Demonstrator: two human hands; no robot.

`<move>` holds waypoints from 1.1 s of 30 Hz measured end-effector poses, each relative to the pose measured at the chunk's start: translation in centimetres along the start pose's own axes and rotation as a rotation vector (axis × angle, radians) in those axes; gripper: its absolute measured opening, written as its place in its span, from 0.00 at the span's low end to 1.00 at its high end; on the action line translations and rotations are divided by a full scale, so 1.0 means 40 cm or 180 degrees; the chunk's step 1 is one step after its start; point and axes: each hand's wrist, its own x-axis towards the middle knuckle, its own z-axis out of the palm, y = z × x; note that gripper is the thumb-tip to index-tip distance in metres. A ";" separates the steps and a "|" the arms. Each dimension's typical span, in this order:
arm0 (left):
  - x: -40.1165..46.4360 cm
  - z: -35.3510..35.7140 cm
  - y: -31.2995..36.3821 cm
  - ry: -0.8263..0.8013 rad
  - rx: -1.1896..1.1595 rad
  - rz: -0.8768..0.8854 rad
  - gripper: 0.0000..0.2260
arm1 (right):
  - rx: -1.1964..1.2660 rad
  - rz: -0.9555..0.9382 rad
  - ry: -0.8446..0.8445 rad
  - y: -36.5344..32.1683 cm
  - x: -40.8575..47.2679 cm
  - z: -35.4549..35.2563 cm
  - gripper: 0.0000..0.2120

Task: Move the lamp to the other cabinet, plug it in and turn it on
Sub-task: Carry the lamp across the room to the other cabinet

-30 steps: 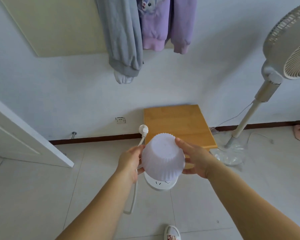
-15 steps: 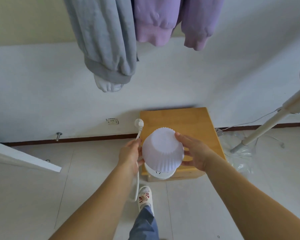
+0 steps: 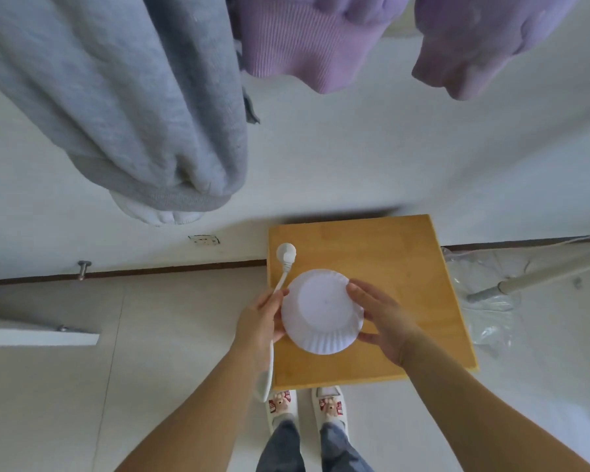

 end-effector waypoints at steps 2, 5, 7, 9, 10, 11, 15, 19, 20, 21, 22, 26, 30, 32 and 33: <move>0.013 0.008 -0.003 -0.0044 -0.0013 -0.0054 0.10 | -0.0047 0.0068 -0.0002 0.000 0.028 -0.013 0.10; 0.028 0.019 -0.006 -0.0001 -0.0009 -0.0065 0.09 | -0.0118 0.0130 -0.0046 -0.007 0.059 -0.025 0.09; 0.038 0.028 -0.008 0.0074 -0.0021 -0.0042 0.10 | -0.0131 0.0147 -0.0061 -0.015 0.077 -0.032 0.08; 0.043 0.035 -0.006 0.0164 -0.0078 0.0010 0.10 | -0.0161 0.0135 -0.0115 -0.023 0.090 -0.035 0.09; 0.044 0.039 -0.003 0.0219 -0.0107 0.0027 0.09 | -0.0184 0.0139 -0.0147 -0.027 0.096 -0.035 0.10; 0.046 0.042 0.000 0.0268 -0.0117 0.0041 0.08 | -0.0207 0.0143 -0.0167 -0.032 0.101 -0.035 0.12; 0.044 0.049 0.007 0.0397 -0.0121 0.0053 0.07 | -0.0230 0.0244 -0.0226 -0.043 0.111 -0.033 0.18; 0.042 0.046 0.008 0.0498 -0.0178 0.0055 0.06 | -0.0201 0.0274 -0.0309 -0.042 0.112 -0.030 0.22; 0.042 0.045 0.009 0.0537 -0.0170 0.0050 0.06 | -0.0197 0.0281 -0.0326 -0.042 0.113 -0.028 0.23; 0.043 0.043 0.010 0.0567 -0.0155 0.0047 0.06 | -0.0175 0.0290 -0.0336 -0.042 0.113 -0.025 0.24; 0.044 0.041 0.011 0.0589 -0.0154 0.0051 0.06 | -0.0143 0.0301 -0.0350 -0.043 0.113 -0.023 0.24; 0.050 0.034 0.014 0.0679 -0.0173 0.0131 0.06 | -0.0050 0.0339 -0.0399 -0.050 0.119 -0.008 0.24; 0.065 0.019 0.023 0.0774 -0.0248 0.0164 0.06 | -0.0093 0.0319 -0.0417 -0.065 0.132 0.020 0.25; 0.075 0.012 0.034 0.0788 -0.0270 0.0192 0.06 | -0.0147 0.0280 -0.0429 -0.078 0.143 0.037 0.25; 0.080 0.010 0.041 0.0790 -0.0264 0.0216 0.06 | -0.0170 0.0262 -0.0433 -0.085 0.148 0.044 0.25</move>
